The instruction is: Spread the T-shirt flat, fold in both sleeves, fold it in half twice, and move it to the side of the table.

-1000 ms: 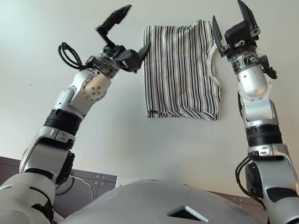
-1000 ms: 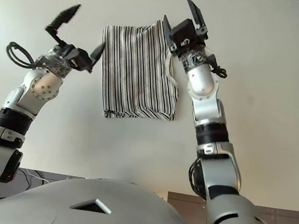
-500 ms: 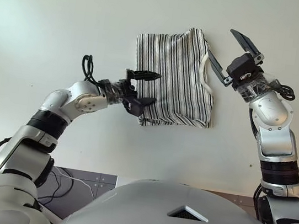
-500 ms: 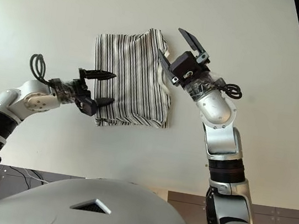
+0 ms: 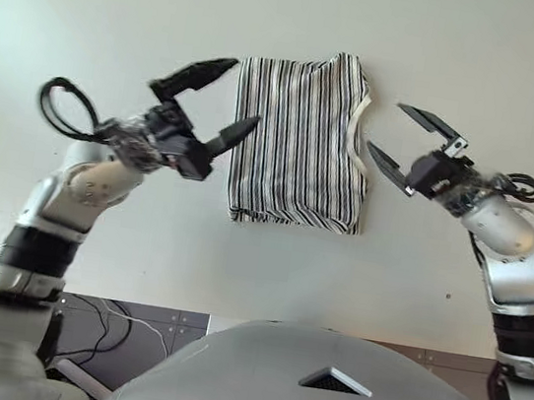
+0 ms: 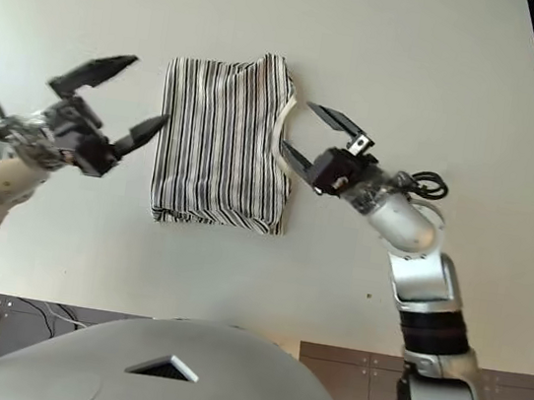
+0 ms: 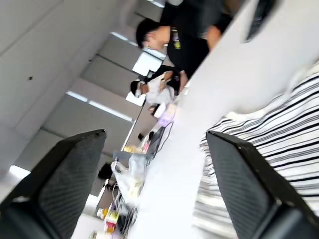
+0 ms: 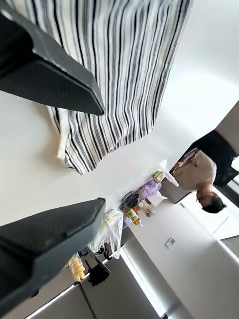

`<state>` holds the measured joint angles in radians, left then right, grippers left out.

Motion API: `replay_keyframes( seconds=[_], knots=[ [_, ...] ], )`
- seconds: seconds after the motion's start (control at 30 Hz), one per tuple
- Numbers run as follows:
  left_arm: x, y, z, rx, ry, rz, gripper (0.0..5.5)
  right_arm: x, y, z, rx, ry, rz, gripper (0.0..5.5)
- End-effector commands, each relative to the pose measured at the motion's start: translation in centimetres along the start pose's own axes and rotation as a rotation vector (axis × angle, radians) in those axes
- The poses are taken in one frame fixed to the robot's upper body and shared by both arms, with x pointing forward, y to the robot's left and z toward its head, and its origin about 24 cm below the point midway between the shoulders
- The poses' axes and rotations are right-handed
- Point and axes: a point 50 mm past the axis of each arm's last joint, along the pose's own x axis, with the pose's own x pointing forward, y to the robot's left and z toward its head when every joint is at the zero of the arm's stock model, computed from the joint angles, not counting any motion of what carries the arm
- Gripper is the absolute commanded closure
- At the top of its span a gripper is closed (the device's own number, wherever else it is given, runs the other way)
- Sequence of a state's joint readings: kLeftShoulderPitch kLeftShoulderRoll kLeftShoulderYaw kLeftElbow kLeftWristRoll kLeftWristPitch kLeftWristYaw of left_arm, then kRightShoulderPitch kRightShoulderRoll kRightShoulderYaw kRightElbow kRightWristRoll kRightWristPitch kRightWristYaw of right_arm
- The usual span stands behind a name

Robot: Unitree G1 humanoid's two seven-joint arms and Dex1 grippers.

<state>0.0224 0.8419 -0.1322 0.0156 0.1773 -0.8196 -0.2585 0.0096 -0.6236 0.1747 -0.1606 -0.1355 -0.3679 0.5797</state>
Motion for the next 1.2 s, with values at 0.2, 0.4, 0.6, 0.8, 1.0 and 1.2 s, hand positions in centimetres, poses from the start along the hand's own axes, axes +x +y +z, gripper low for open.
replay_keyframes(
  seconds=[0.2,0.4,0.6,0.8,1.0,1.2],
  knots=[
    [-6.6,-5.1,-1.3,-0.004,0.258,-0.53,0.99,-3.0,4.6,-2.3,-0.291,0.143,0.445,2.44],
    [-5.7,-7.4,-1.7,0.026,0.203,-0.695,0.99,-2.5,6.3,-2.8,-0.392,0.105,0.589,2.44],
    [-4.0,-8.5,-1.6,0.026,0.113,-0.738,0.99,-2.0,6.9,-2.3,-0.404,0.041,0.615,2.44],
    [-2.7,-8.9,-2.2,0.051,0.071,-0.775,1.35,-1.0,7.1,-2.3,-0.408,0.015,0.621,2.44],
    [-2.6,-9.2,-2.5,0.048,0.059,-0.801,2.35,-0.3,7.5,-2.8,-0.383,0.001,0.628,2.44],
    [-2.8,-9.4,-2.6,0.04,0.059,-0.803,3.29,-1.2,8.1,-2.3,-0.297,-0.023,0.664,2.44]
  ],
)
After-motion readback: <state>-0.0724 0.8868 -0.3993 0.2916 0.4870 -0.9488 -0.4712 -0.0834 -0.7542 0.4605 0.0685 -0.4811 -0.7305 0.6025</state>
